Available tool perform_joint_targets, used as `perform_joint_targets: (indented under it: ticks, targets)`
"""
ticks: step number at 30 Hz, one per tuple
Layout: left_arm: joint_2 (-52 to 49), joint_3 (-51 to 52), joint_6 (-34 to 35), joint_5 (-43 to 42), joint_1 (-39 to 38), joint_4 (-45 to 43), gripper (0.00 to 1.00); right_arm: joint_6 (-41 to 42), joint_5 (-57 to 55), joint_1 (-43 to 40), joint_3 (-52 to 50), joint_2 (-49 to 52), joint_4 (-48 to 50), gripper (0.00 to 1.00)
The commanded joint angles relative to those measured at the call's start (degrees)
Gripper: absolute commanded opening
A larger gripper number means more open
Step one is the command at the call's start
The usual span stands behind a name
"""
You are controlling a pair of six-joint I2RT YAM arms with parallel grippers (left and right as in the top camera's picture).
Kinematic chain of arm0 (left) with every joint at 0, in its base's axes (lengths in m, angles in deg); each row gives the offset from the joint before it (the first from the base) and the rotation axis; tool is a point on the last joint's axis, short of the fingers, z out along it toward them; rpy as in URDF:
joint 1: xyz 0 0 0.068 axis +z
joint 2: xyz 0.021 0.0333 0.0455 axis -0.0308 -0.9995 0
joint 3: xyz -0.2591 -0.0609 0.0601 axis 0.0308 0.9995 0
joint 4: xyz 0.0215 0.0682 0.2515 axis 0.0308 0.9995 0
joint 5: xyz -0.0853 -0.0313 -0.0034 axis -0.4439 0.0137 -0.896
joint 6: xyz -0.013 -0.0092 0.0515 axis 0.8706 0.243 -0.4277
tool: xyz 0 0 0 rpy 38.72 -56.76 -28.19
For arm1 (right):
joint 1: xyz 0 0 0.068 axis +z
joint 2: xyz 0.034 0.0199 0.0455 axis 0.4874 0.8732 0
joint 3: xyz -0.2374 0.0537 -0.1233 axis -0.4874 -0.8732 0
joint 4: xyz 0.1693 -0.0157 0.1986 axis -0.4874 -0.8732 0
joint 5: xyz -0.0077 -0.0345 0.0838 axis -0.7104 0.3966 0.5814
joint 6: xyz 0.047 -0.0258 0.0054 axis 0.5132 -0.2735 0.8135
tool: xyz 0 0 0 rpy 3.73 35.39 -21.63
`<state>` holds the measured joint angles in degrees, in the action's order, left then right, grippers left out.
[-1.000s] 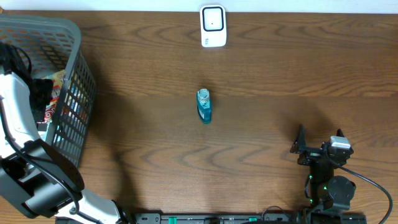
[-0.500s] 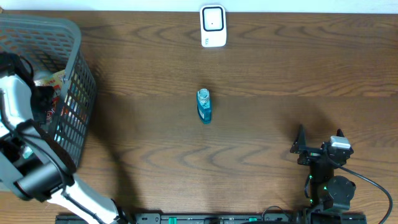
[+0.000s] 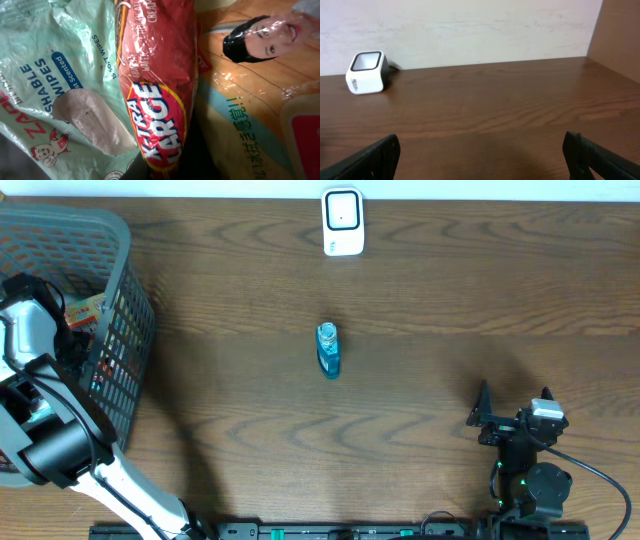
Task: Scan the item barcode
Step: 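Reach the left gripper into the basket and grasp the orange snack bar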
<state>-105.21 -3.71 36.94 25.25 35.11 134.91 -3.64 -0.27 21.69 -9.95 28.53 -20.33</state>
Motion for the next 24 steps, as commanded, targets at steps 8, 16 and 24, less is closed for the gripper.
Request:
perform_joint_targets:
  ticks: [8, 16, 24]
  targets:
    - [8.7, -0.6, -0.8, -1.0, 0.1, 3.6, 0.08, 0.0, -0.3, -0.2, -0.1, -0.4, -0.3, 0.99]
    - [22.5, -0.6, -0.7, -1.1, 0.1, 3.6, 0.07, 0.0, -0.3, -0.2, -0.1, -0.4, -0.3, 0.99]
    - [39.0, -0.6, -5.2, -16.1, -0.7, 0.9, 0.07, 0.0, -0.3, -0.2, -0.1, -0.4, -0.3, 0.99]
